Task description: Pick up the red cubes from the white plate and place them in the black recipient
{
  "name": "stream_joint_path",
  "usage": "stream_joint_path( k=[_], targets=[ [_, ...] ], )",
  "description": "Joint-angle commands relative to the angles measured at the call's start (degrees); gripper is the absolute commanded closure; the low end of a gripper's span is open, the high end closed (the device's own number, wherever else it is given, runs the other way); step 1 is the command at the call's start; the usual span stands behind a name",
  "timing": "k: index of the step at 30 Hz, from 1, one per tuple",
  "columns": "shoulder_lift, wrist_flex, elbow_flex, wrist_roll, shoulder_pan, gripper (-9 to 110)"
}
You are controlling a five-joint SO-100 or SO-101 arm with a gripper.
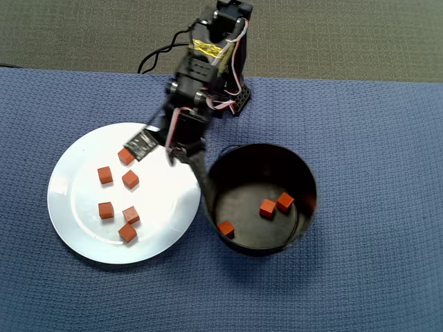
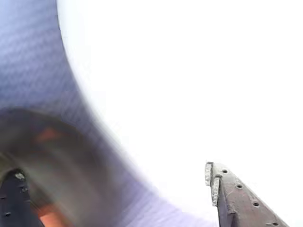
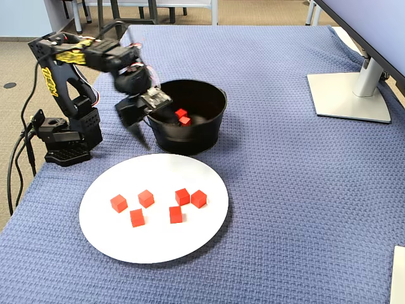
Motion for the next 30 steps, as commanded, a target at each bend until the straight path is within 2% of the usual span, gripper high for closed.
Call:
stream_joint_path(
  k=[1,5,13,18,25,30],
  targets=[
    [0.3,-6.6,5.0,-19.2,12.2,58],
    [-2.2,-9.8,4.2,-21.8,15.1,58],
    [-3.9,-3.3,-1.4,-20.2,15.2,59],
    [-5.5,-8.8,2.3,-24.6,17.8,59],
    [-5.6,-2.9,-1.9,-32.8,23.1,61],
    [-7.4,-9.5,1.1,-37.4,27.6,61]
  ],
)
